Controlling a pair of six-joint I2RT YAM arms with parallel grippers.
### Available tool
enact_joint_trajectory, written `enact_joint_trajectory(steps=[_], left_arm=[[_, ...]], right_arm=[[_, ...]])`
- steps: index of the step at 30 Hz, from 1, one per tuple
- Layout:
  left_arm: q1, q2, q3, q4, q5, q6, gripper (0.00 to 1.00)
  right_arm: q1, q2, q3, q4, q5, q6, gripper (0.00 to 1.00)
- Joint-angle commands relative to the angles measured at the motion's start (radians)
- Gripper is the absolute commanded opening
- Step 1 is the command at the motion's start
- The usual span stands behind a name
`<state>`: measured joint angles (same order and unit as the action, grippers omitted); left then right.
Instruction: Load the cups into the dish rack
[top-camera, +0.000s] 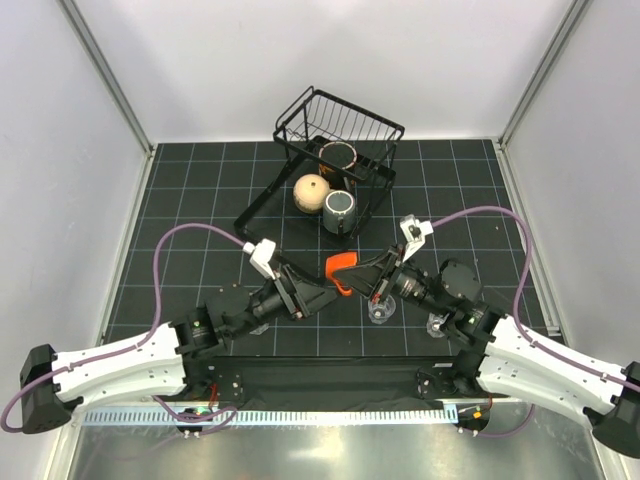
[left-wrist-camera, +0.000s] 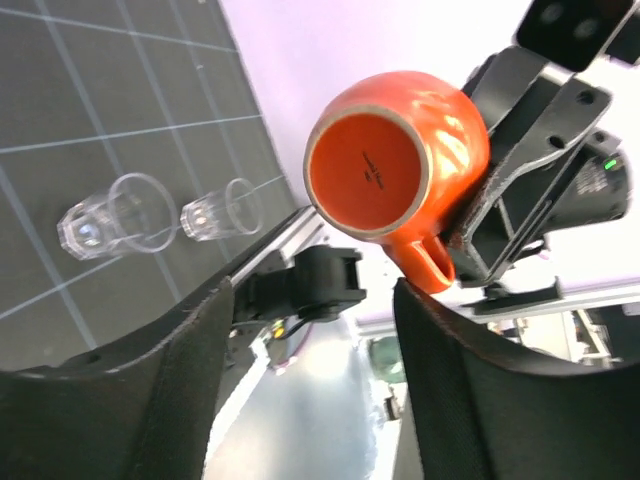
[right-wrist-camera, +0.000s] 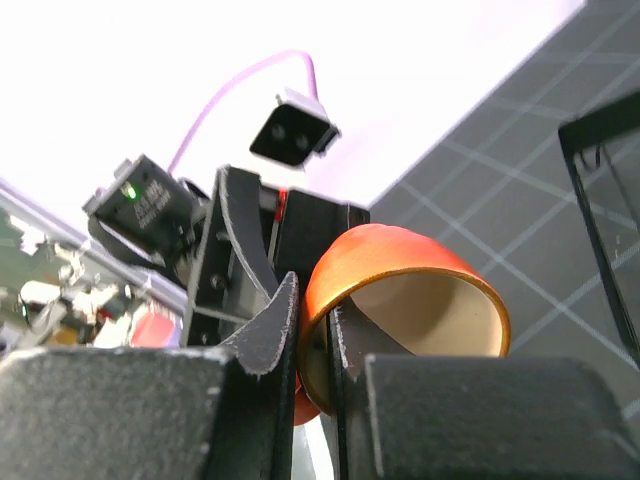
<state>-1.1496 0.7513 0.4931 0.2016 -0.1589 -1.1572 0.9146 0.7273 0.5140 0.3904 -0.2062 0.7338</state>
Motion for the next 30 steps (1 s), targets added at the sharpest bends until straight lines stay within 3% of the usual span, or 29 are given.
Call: enact_joint_trajectory(steps=[1,11,15,18,20,26,30], left_arm=[[0.004,0.016,0.013,0.208,0.015,-0.029,0.63],[0.004,0.010,-0.014,0.271,0.053,-0.053,0.39],[0.004,-0.004,-0.028,0.297,0.050,-0.061,0.40],[0.004,0.002,-0.030,0.309,0.048,-0.065,0.50],[0.004,0.008,-0.028,0.318,0.047,-0.071,0.52],[0.004,0.036,-0.025,0.347,0.050,-0.076,0.51],[0.004,0.048,-0.022,0.363,0.056,-0.082,0.43]], right_arm=[[0.046,0.000,-0.032,0.252,0.135,0.018,0.04],[0.058,-0.065,-0.100,0.306,0.233,-0.022,0.04],[0.058,-0.071,-0.115,0.315,0.229,-0.030,0.04],[0.059,-0.051,-0.130,0.382,0.177,-0.022,0.04],[0.060,-0.039,-0.146,0.436,0.156,-0.007,0.04],[0.072,0.010,-0.172,0.557,0.140,0.022,0.04],[0.082,0.026,-0.186,0.596,0.157,0.022,0.04]])
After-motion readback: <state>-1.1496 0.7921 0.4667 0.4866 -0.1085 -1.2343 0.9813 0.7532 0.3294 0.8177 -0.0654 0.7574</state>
